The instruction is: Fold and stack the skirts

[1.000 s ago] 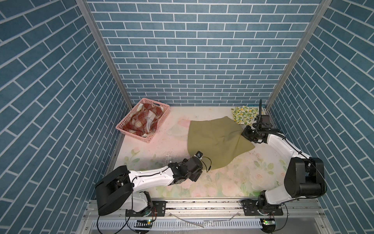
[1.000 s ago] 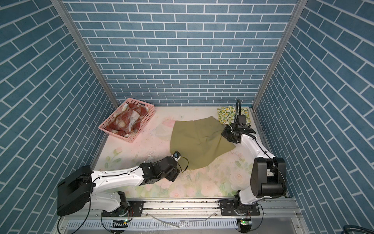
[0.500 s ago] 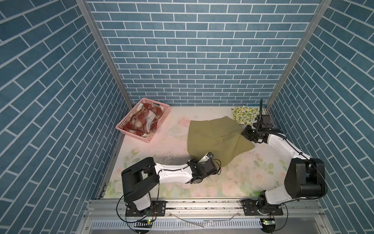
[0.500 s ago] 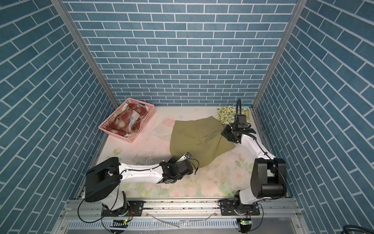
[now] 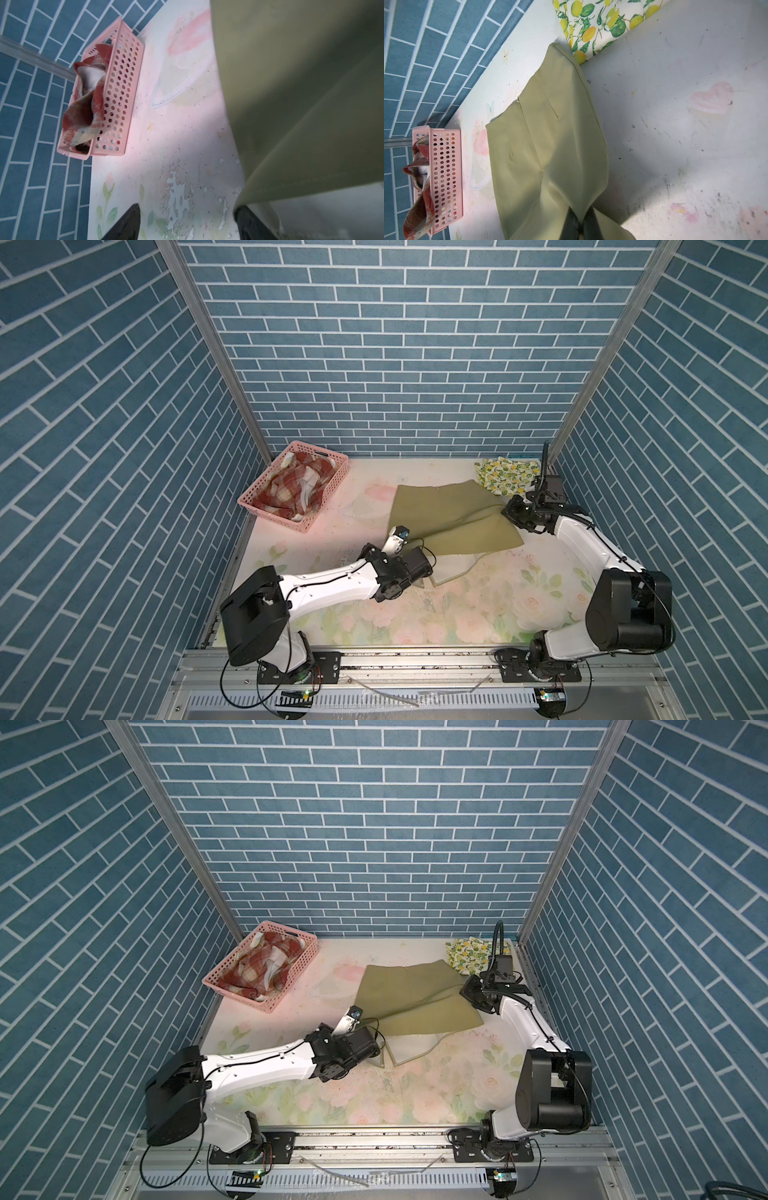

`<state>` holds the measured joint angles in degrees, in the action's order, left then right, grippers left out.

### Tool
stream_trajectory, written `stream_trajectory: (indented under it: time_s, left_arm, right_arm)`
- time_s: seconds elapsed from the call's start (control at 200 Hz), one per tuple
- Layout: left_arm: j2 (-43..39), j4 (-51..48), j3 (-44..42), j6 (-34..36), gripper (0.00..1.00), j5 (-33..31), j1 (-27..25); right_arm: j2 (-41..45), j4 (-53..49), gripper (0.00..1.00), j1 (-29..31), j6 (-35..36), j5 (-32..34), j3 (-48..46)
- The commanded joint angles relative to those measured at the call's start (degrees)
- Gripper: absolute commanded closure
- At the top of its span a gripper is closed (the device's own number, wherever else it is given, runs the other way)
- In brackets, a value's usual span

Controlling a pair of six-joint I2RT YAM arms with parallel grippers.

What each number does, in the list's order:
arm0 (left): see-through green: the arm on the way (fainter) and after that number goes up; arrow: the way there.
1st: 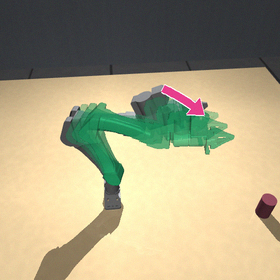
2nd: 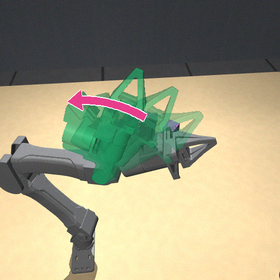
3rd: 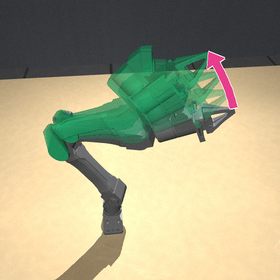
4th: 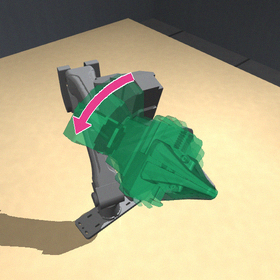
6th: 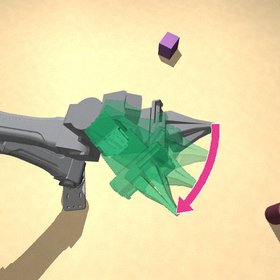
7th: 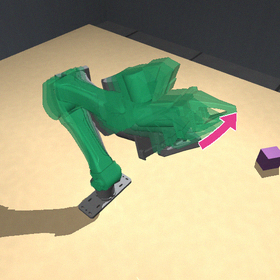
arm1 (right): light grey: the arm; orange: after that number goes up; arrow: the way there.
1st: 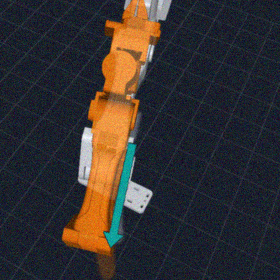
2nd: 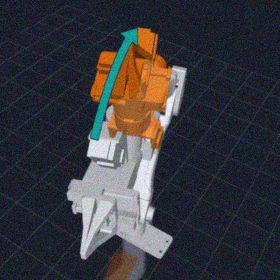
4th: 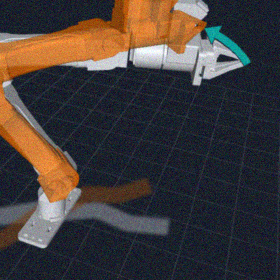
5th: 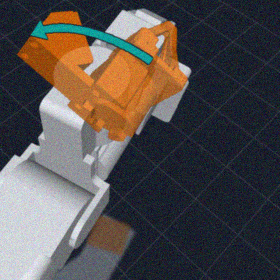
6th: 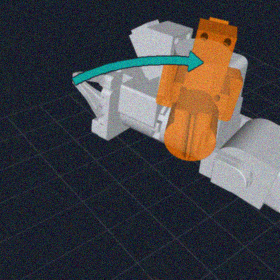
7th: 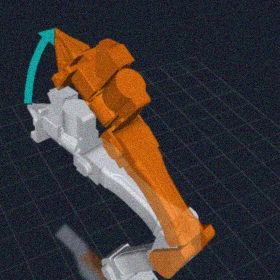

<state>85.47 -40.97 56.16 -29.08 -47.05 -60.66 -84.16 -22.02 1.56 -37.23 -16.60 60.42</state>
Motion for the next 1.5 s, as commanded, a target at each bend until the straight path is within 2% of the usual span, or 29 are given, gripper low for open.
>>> stream_trajectory:
  time_s: [0.0, 0.17, 0.325, 0.45, 0.535, 0.585, 0.755, 1.045, 1.21, 1.37, 1.445, 1.465, 1.495]
  left_arm:
    - [-2.67, -5.6, -1.05, -2.39, 0.26, -2.06, 0.56]
    - [-7.21, -4.74, -2.01, -1.77, 0.25, -0.13, 0.31]
    - [-11.45, 1.15, -5.12, -0.55, 0.22, 4.6, 0.48]
    - [-7.7, 3.32, -4.26, -0.99, 0.21, 8.28, 0.73]
    - [-3.85, 4.09, -2.89, -1.37, 0.2, 10.38, 0.88]
    - [-2.08, 4.91, -2.39, -1.13, 0.2, 12.05, 1.24]
    - [0.98, 7.1, -2.1, -0.76, 0.2, 16.51, 3.61]
    - [4.42, 10.66, -3.56, -0.14, 0.2, 22.98, 8.81]
    - [7.92, 12.51, -2.92, -0.22, 0.19, 26.74, 10.1]
    - [10.55, 13.27, -1.98, -0.35, 0.2, 29.83, 11.5]
    - [11.2, 13.16, -1.69, -0.45, 0.21, 30.66, 12.37]
    - [11.21, 13.18, -1.75, -0.48, 0.21, 30.93, 12.61]
    - [11.29, 13.39, -1.89, -0.53, 0.21, 31.43, 13.04]
  right_arm:
    - [1.28, -0.53, 1.0, -0.66, 0.4, 0.76, 2.99]
    - [1.15, -0.69, 1.0, -0.75, 1.32, 0.86, 2.12]
    - [1.19, -1.6, 1.0, -0.79, 3.33, 1.35, 0.01]
    - [2.01, -2.99, 0.49, -0.77, 4.99, 2.69, -2.82]
    - [3.61, -4.71, 0.29, -0.85, 5.81, 4.8, -5.08]
    - [4.7, -5.75, 0.21, -0.99, 6.32, 5.5, -6.37]
    - [7.86, -8.11, 0.15, -2.16, 6.91, 6.93, -11.44]
    - [5.89, -8.28, 0.15, -6.64, 6.65, 9.13, -16.05]
    - [4.32, -6.64, 0.17, -10.06, 5.64, 10.87, -17.96]
    - [-0.02, -5.11, 0.21, -10.62, 6.1, 9.25, -18.41]
    - [-2.22, -4.1, 0.3, -10.62, 6.29, 9.28, -18.81]
    - [-2.65, -3.78, 0.35, -10.62, 6.35, 9.21, -18.85]
    - [-3.29, -3.49, 0.5, -10.62, 6.53, 8.87, -18.93]
